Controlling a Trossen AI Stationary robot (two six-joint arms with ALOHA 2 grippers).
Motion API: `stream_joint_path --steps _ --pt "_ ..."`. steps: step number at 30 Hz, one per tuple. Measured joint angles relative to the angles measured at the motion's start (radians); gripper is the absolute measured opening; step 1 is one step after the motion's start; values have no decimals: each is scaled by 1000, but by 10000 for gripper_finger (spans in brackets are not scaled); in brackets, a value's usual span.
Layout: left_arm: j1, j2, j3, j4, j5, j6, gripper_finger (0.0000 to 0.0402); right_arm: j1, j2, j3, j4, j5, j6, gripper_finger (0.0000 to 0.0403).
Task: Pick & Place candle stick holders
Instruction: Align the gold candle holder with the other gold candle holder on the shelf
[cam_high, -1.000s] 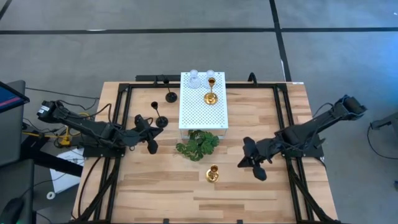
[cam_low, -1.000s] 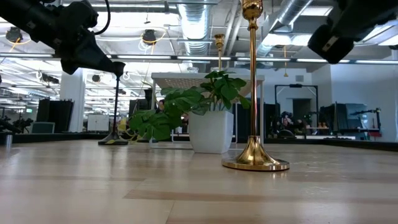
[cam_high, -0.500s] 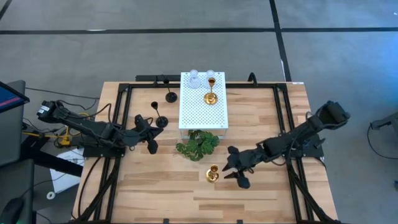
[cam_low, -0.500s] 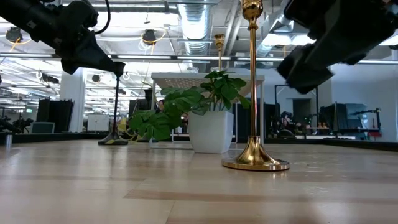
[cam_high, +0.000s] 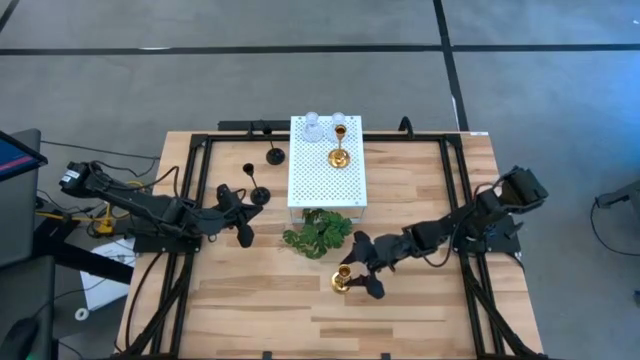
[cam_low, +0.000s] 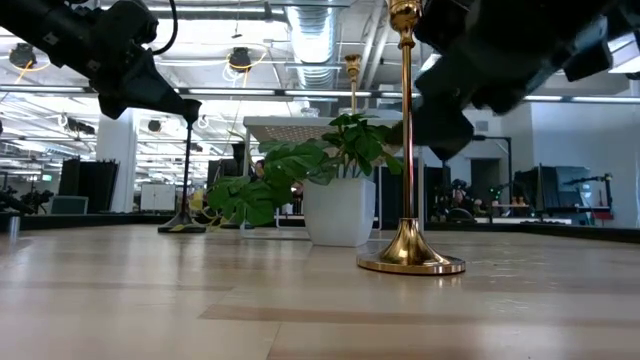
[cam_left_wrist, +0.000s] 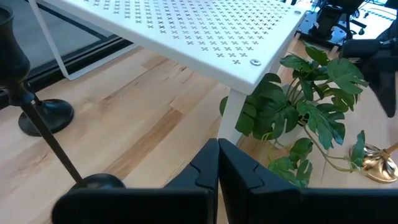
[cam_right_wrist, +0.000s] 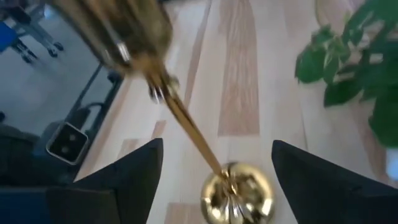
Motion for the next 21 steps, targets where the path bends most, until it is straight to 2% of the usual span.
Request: stream_joint_path --steps 5,10,14,21 --pt "0 0 0 0 0 0 8 -3 -1 30 2 -6 0 274" --pt "0 0 0 0 0 0 8 -3 -1 53 4 -26 0 229" --pt "0 0 0 0 0 0 8 -3 -1 57 4 -26 0 163" --pt "0 0 0 0 0 0 8 -2 -2 59 5 -54 1 17"
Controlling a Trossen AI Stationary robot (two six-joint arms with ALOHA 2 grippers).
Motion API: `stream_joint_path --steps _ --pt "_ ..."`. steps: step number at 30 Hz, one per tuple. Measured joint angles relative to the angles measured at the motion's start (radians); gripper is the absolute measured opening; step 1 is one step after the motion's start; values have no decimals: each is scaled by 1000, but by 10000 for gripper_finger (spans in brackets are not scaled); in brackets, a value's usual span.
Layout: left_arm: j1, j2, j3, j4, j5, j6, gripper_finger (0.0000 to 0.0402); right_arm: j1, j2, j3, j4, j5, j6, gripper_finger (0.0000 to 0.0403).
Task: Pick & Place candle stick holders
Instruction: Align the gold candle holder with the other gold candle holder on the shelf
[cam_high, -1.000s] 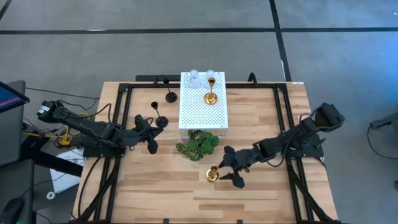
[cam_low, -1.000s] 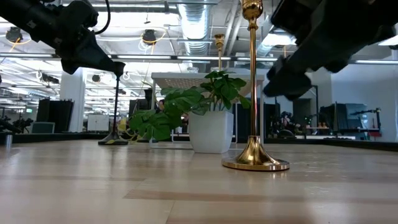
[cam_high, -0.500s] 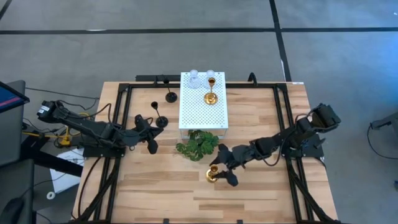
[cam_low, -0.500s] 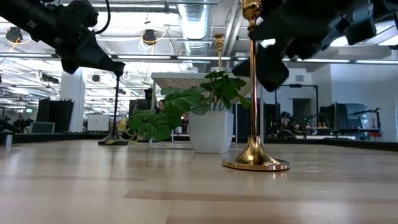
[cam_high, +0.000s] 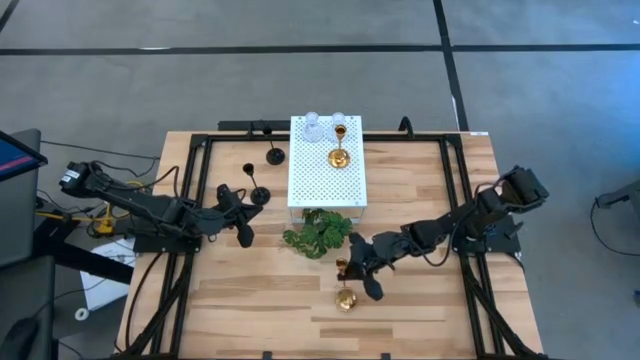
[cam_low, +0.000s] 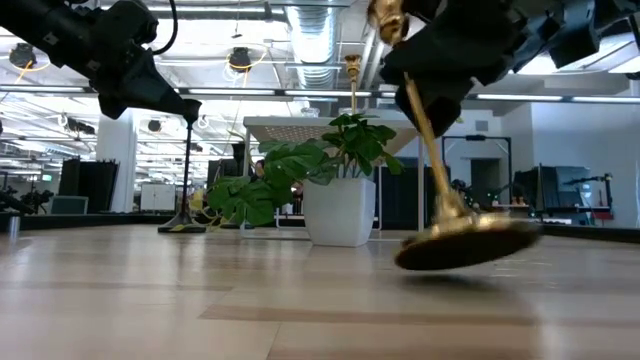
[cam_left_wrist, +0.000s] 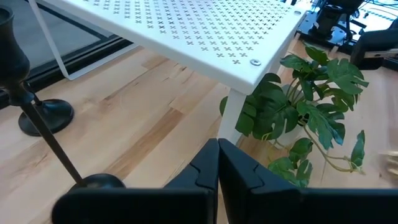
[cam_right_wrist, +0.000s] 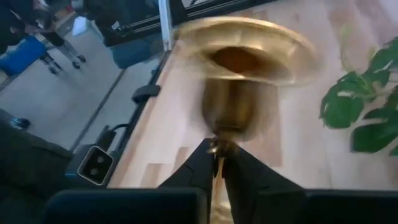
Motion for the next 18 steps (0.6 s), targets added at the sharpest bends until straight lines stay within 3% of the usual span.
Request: stream_joint_path --steps 11,18 --pt "0 0 -1 44 127 -83 8 -4 -110 5 -121 5 23 5" --pt "0 0 -1 153 157 -86 8 -45 -197 129 -348 6 -31 3"
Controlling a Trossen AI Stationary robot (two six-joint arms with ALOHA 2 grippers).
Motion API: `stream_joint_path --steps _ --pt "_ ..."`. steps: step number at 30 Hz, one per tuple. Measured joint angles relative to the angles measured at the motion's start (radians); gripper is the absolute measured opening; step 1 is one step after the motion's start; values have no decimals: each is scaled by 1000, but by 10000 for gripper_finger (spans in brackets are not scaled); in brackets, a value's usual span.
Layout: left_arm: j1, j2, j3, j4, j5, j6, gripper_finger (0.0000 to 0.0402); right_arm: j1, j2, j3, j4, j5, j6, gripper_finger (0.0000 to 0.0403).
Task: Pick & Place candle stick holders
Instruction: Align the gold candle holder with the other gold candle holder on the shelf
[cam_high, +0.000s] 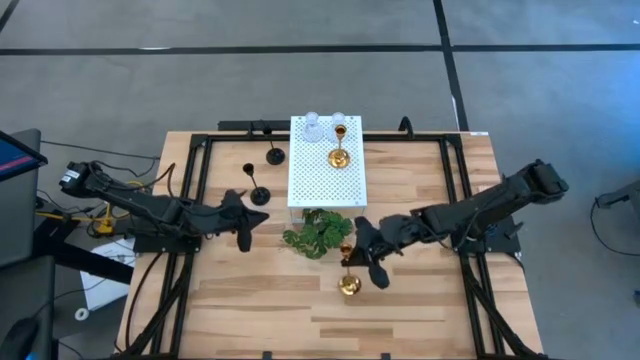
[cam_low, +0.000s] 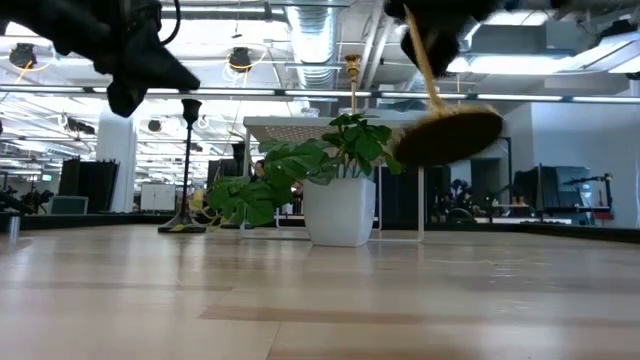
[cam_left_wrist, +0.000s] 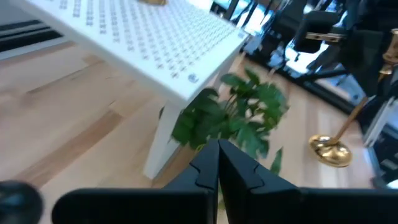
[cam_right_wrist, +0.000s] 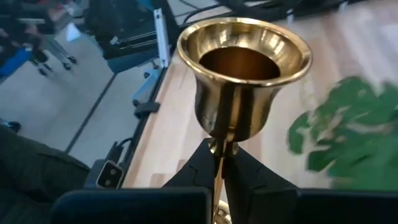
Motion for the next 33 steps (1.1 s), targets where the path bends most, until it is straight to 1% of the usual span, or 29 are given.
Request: stream_joint_path --steps 2,7,10,14,17,24,28,30,33 --pt "0 0 0 34 4 1 8 -12 -3 66 -85 7 -33 3" --pt "0 10 1 121 85 7 5 -46 2 250 -279 39 -132 2" --pt "0 42 22 133 123 24 4 -83 18 337 -340 55 -173 2" --pt "0 129 100 139 127 106 4 -142 30 431 -371 58 -205 2" --pt "9 192 185 144 130 205 4 -184 34 461 -422 55 -212 2" --pt "48 257 370 151 128 411 4 -255 34 497 -407 52 -227 1" --pt "89 283 423 148 135 479 3 -283 33 511 -367 52 -231 1" --pt "114 293 428 145 143 481 3 -295 34 520 -357 52 -231 1" --pt "162 318 429 137 183 478 3 -307 33 550 -351 52 -231 1"
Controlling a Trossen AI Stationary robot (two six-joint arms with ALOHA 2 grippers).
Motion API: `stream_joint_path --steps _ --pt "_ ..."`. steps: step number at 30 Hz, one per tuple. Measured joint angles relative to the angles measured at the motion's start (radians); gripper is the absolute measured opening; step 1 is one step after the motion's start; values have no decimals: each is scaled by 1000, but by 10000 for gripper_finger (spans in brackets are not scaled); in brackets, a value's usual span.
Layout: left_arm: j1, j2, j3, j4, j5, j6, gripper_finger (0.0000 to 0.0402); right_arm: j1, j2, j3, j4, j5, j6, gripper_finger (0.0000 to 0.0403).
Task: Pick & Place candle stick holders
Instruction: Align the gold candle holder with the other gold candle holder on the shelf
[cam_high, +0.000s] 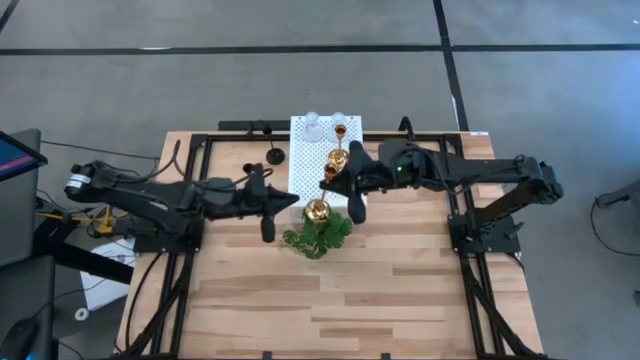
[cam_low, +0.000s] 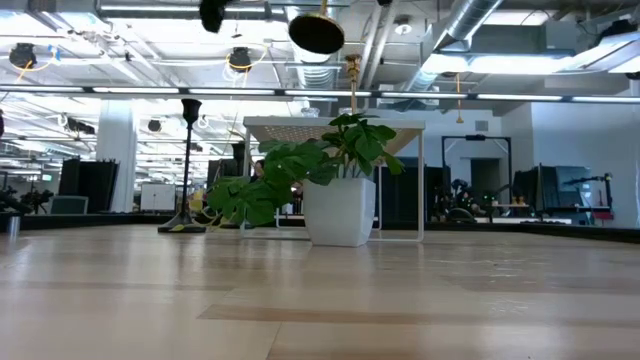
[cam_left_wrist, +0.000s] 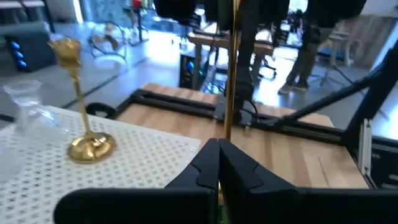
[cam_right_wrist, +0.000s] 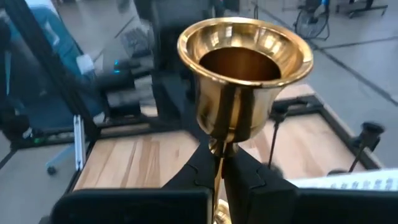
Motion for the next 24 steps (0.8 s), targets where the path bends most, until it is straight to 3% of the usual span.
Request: stream_joint_path --steps 11,17,24 --pt "160 96 0 33 230 -169 3 -35 0 4 -112 0 -3 1" --pt "167 140 4 130 303 -186 3 -45 0 4 -115 -1 -3 1" --pt "168 212 63 126 383 -170 3 -58 0 4 -128 0 -20 1"
